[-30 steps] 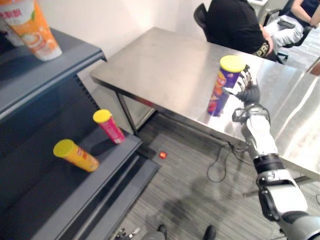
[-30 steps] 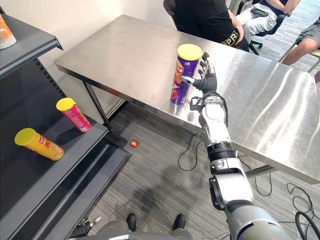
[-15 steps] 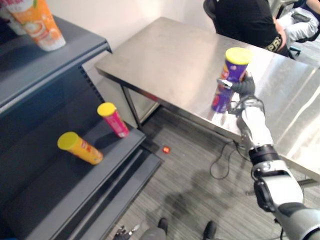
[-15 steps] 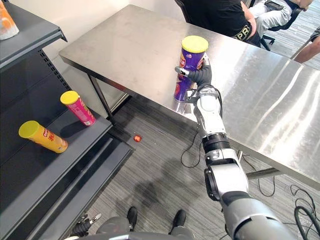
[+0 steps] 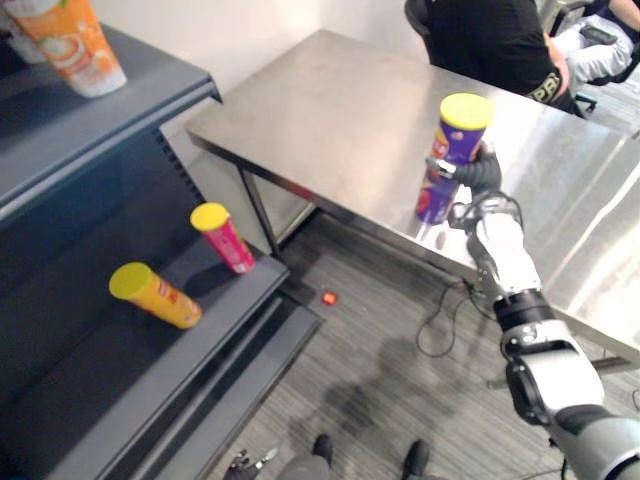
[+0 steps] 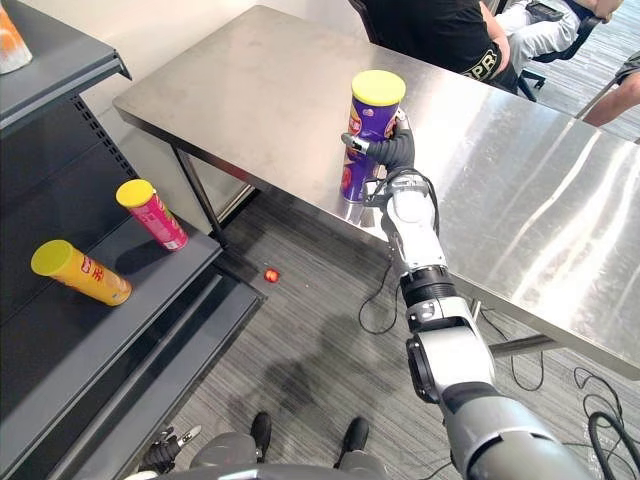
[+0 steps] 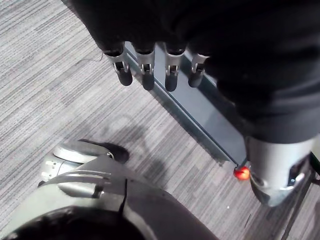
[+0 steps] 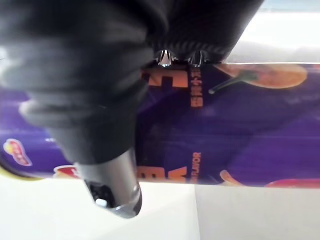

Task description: Put the gum and the chips on the shelf.

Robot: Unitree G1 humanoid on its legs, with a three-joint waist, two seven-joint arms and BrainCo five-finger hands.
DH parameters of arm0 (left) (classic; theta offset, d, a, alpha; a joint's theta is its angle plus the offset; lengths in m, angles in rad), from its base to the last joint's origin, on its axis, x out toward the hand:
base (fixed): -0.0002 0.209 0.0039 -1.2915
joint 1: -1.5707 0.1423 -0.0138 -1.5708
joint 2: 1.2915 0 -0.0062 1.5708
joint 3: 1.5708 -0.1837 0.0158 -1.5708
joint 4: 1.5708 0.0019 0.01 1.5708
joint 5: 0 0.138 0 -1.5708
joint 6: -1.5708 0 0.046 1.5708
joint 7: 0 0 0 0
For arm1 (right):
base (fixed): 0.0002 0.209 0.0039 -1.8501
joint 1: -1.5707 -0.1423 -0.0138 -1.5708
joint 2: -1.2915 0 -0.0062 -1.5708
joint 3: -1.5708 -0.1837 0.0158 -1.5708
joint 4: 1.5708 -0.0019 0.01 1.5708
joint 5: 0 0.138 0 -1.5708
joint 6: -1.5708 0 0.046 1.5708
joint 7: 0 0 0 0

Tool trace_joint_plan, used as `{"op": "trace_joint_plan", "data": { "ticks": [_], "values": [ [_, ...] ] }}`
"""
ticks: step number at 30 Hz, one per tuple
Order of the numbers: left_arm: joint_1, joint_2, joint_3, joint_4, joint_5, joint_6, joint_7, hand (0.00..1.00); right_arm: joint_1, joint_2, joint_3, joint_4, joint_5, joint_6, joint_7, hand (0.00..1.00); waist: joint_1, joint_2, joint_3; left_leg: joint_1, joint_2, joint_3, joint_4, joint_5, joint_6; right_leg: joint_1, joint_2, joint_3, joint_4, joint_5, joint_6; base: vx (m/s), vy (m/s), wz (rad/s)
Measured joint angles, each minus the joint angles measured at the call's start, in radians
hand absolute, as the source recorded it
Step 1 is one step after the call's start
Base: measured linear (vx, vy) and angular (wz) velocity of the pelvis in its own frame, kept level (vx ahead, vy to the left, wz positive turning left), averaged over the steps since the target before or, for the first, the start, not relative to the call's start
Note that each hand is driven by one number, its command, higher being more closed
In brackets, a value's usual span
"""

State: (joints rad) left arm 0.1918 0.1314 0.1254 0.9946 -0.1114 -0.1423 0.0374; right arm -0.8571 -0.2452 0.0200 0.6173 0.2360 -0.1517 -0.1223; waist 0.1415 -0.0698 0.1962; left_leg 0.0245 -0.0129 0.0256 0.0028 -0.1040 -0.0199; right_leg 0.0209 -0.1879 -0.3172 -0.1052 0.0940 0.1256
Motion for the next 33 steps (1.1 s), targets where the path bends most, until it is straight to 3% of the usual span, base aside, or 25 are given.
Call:
{"op": "trace_joint_plan", "data": {
  "ticks": [9,14,22,27,29,33],
  "values": [
    [0.0,-0.001,0.009,-0.003,0.01,0.001,0.001,0.0,0.108,0.026,-0.006,-0.272,-0.04,0.009,-0.009,1.0,-0.003,-0.001,0.0,0.019,0.005,0.028,0.002,-0.001,0.0,0.003,-0.003,0.037,0.0,0.011,-0.002,-0.01,-0.008,-0.09],
    [-0.001,-0.005,0.022,-0.001,0.022,0.001,0.001,0.0,0.128,0.026,-0.009,-0.459,-0.039,-0.027,-0.005,1.0,-0.007,-0.002,-0.001,0.029,0.006,0.046,0.003,-0.002,-0.001,0.005,-0.002,0.055,0.001,0.011,-0.002,-0.05,-0.021,-0.11],
    [0.001,-0.006,0.04,0.003,0.05,0.002,0.0,0.0,0.307,0.026,-0.021,-0.65,-0.026,-0.043,0.016,1.0,-0.031,-0.008,-0.008,0.031,0.013,0.061,0.007,-0.004,-0.002,-0.001,0.005,0.082,0.004,0.01,-0.002,-0.07,-0.033,-0.08],
    [0.011,-0.006,0.048,0.032,0.05,0.014,-0.001,0.0,0.416,0.026,-0.035,-0.702,-0.018,-0.051,0.04,1.0,-0.053,-0.005,-0.058,0.036,0.026,0.073,0.01,-0.007,-0.007,-0.003,0.019,0.095,0.005,0.009,-0.003,-0.02,-0.037,-0.09],
    [0.009,-0.007,0.048,0.038,0.05,0.02,-0.001,0.0,0.453,0.027,-0.041,-0.725,-0.013,-0.06,0.045,1.0,-0.056,-0.001,-0.063,0.034,0.032,0.076,0.03,-0.014,-0.012,-0.019,0.019,0.102,0.048,-0.011,-0.009,-0.02,-0.024,-0.07],
    [0.005,-0.007,0.05,0.042,0.047,0.02,-0.003,0.0,0.51,0.03,-0.029,-0.728,0.01,-0.066,0.048,1.0,-0.06,0.005,-0.06,-0.003,0.041,0.047,0.162,-0.071,-0.016,-0.072,-0.004,0.096,0.267,-0.133,-0.012,-0.07,-0.02,0.19]
  ]
}}
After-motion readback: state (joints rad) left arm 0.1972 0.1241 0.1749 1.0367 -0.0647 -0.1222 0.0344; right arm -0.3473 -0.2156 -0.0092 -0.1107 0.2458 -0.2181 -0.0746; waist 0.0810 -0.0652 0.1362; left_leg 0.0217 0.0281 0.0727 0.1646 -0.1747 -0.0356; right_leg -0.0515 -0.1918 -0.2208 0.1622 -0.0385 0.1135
